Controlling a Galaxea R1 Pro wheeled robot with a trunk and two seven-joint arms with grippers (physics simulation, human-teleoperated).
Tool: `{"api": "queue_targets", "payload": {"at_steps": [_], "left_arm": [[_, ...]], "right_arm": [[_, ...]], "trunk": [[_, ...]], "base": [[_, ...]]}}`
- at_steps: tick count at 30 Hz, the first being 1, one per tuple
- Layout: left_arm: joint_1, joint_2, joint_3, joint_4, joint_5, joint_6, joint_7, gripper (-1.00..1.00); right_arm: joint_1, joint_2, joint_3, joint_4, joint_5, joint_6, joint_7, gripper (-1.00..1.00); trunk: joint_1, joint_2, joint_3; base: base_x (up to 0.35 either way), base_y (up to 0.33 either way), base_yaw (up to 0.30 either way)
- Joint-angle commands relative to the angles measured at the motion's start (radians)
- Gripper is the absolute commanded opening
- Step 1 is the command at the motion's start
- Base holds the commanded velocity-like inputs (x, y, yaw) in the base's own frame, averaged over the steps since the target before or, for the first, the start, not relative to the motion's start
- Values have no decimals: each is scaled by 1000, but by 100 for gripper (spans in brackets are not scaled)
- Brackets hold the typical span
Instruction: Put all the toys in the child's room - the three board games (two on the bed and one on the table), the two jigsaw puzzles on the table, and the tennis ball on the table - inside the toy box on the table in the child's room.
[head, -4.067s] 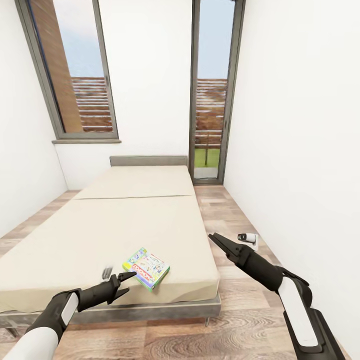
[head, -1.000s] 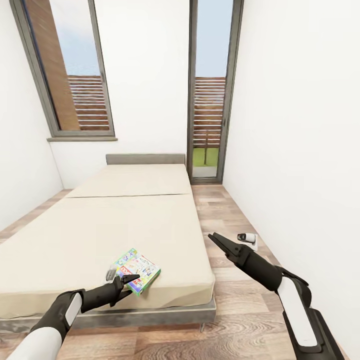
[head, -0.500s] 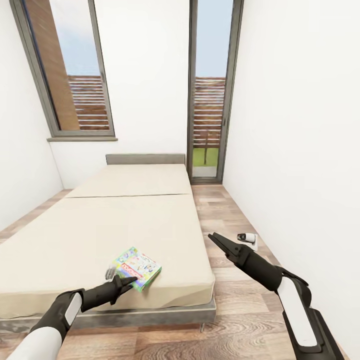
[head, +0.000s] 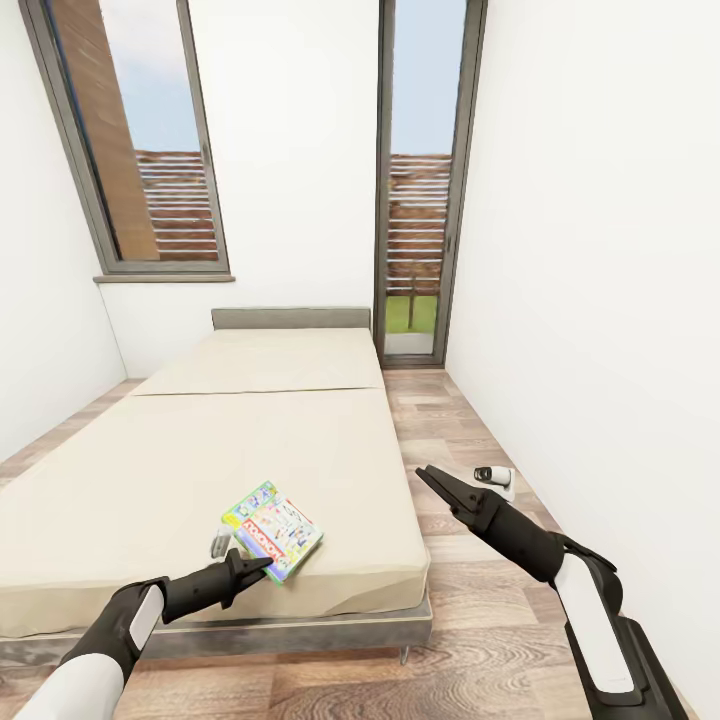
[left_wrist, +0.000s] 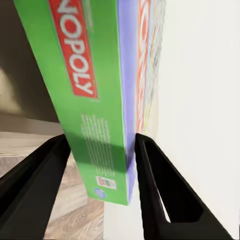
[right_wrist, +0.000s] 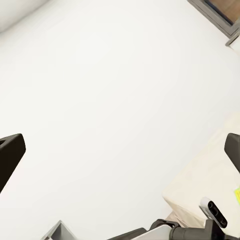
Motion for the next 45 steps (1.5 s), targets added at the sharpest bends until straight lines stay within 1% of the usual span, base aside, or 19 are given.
{"api": "queue_targets", "payload": {"at_steps": [1,21,26,28,30,33,34,35,36,38,40,41,42,43,45], "left_arm": [[-1,0,1,1,-13,-5,-1,-100],[-1,3,-1,1,-13,-3,-4,-100],[-1,11,0,-5,-12,5,-7,-100],[-2,19,1,-7,-11,7,-9,-100],[-3,32,1,-9,-11,12,-19,-100],[-4,50,1,-19,-11,34,-45,-100],[-4,56,1,-33,-11,43,-58,-100],[-4,64,-5,-79,-13,75,-77,-100],[-4,67,-8,-95,-13,87,-82,-100],[-4,86,-25,-164,-13,139,-107,-100],[-4,119,-58,-222,-12,173,-155,-100],[-4,141,-79,-238,-12,182,-190,-100],[-4,154,-91,-246,-12,185,-211,-100],[-4,183,-115,-257,-13,189,-259,-100],[-5,252,-161,-269,-14,194,-367,-100]], "right_arm": [[-1,0,0,0,-3,5,1,100],[0,2,0,5,-2,4,0,100],[-1,2,-3,38,-3,4,-30,100],[-1,1,-4,46,-3,3,-46,100],[-1,-3,-5,50,-3,3,-70,100],[-1,-6,-5,52,-4,3,-122,100],[-1,-6,-5,52,-4,4,-150,100],[-1,-7,-5,53,-5,4,-200,100],[-1,-6,-5,55,-5,5,-228,100],[-1,-4,-4,57,-4,5,-264,100],[0,-1,-2,58,-3,5,-318,100],[0,0,0,58,-1,5,-352,100],[0,1,1,58,-1,5,-373,100],[0,2,3,57,-1,5,-417,100],[0,3,6,54,-1,6,-514,100]], "trunk": [[-4,7,2],[-81,147,65],[-100,182,80],[-107,196,87],[-115,210,93],[-115,210,93],[-115,210,93],[-115,210,93],[-119,217,96],[-127,231,102],[-134,245,109],[-138,252,112],[-142,259,115],[-146,266,118],[-153,280,124]], "base": [[0,0,0],[0,0,0],[0,0,0],[0,0,0],[0,0,0],[0,0,0],[0,0,0],[0,0,0],[0,0,0],[0,0,0],[0,0,0],[0,0,0],[0,0,0],[0,0,0],[0,0,0]]}}
